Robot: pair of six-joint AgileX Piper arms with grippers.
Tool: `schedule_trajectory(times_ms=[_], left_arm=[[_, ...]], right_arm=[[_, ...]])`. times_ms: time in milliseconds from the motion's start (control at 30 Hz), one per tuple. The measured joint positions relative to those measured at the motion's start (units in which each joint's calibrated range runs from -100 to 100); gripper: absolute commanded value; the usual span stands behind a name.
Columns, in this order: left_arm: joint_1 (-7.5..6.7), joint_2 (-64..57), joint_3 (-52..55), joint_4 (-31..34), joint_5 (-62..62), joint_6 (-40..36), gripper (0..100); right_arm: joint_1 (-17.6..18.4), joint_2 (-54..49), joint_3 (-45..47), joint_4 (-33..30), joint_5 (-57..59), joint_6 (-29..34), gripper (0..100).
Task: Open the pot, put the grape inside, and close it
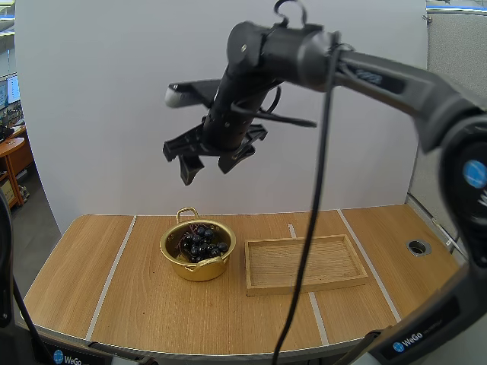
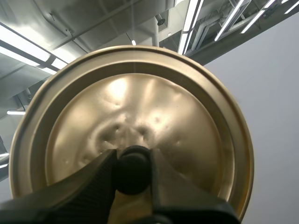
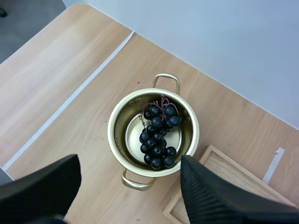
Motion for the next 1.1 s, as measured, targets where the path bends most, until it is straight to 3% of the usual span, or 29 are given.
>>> schedule_trajectory(times_ms=[267,500,567,667,700,933,1100], left_arm=[[0.0,0.0,0.0,0.0,0.0,0.0,0],[0.0,0.0,0.0,0.0,0.0,0.0,0],[0.0,0.0,0.0,0.0,0.0,0.0,0],[0.0,0.0,0.0,0.0,0.0,0.0,0],[0.0,0.0,0.0,0.0,0.0,0.0,0],[0.0,0.0,0.0,0.0,0.0,0.0,0],[0.0,0.0,0.0,0.0,0.0,0.0,0]], right_arm=[[0.0,-7.93,0.66,-1.81,0.53,0.95,100],[0.0,-17.07,8.05,-5.26,0.82,2.72,98],[0.0,-19.65,10.55,-6.02,1.15,3.08,73],[0.0,-23.04,13.54,-6.02,1.15,3.67,10],[0.0,-24.27,14.64,-6.02,1.15,3.99,0],[-0.77,-31.81,20.65,-5.67,1.15,5.31,0],[-3.57,-37.46,22.87,-6.02,1.15,5.31,0]])
